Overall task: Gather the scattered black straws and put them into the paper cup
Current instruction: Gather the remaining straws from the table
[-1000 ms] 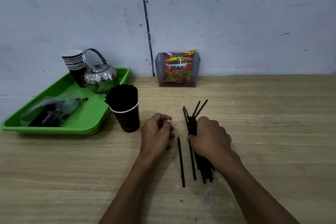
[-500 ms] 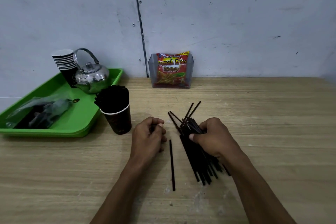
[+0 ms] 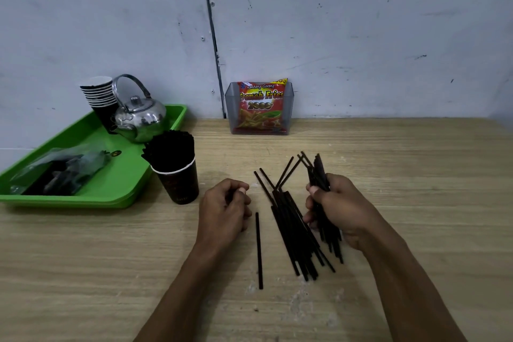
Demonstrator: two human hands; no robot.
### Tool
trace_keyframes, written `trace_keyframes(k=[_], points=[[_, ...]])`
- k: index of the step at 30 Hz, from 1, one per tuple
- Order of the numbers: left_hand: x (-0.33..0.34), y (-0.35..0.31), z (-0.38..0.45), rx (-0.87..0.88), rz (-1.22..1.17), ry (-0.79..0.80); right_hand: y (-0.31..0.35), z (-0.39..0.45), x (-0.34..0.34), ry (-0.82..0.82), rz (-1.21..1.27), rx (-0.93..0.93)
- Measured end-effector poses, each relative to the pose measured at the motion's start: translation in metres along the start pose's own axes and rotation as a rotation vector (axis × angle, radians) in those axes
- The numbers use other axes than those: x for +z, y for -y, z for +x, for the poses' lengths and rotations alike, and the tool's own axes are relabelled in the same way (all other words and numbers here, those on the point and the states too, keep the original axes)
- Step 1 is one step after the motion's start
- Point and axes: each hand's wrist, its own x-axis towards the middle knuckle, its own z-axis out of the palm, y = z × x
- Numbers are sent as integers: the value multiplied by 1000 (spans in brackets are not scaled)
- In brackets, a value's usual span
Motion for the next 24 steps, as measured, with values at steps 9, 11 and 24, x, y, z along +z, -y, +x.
trace_keyframes(k=[9,11,24], points=[[1,1,-5,87,35,-34,4,3,-4,65,540,-233],[2,2,-6,98,52,-30,3,4,-5,15,489,-343],[3,4,-6,105,61,-42,-9,19,1,-309,292,-578]])
